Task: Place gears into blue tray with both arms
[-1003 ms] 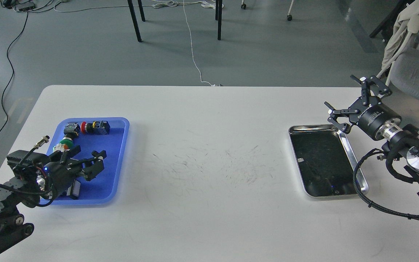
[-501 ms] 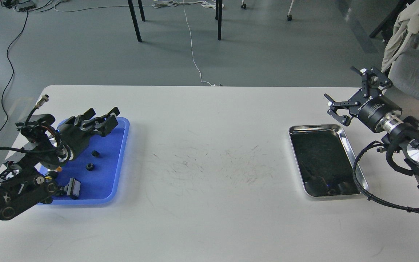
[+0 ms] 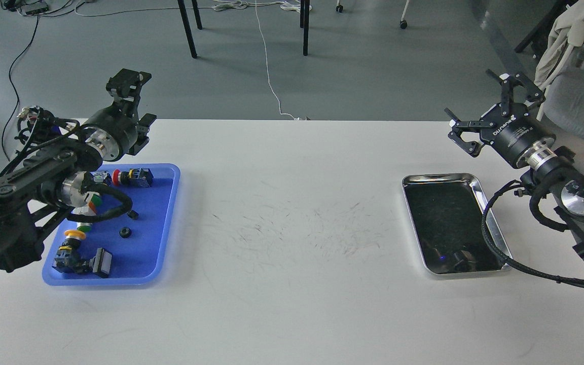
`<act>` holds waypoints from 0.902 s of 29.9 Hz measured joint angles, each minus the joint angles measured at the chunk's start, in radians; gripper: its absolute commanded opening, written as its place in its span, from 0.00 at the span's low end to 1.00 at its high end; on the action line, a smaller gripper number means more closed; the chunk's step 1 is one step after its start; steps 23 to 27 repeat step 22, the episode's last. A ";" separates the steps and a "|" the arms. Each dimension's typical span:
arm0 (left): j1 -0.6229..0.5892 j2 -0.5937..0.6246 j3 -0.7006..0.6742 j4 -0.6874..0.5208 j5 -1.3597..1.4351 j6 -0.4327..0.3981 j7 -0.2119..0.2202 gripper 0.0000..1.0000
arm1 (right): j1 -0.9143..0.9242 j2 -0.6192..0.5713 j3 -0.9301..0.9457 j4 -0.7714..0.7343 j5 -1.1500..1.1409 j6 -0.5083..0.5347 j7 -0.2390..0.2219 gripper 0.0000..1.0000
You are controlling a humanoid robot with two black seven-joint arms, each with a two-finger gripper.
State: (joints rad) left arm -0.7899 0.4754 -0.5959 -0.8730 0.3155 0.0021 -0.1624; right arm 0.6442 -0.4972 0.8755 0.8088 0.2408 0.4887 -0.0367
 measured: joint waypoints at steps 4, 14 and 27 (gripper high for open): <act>0.008 -0.073 -0.108 0.050 -0.018 -0.043 0.000 0.98 | -0.031 -0.003 0.043 0.011 0.002 0.000 0.000 0.98; 0.012 -0.097 -0.122 0.146 -0.142 -0.076 -0.001 0.98 | -0.077 0.003 0.125 -0.007 0.003 0.000 0.010 0.98; 0.014 -0.098 -0.111 0.158 -0.146 -0.121 0.003 0.98 | -0.078 0.012 0.130 -0.026 0.003 0.000 0.014 0.98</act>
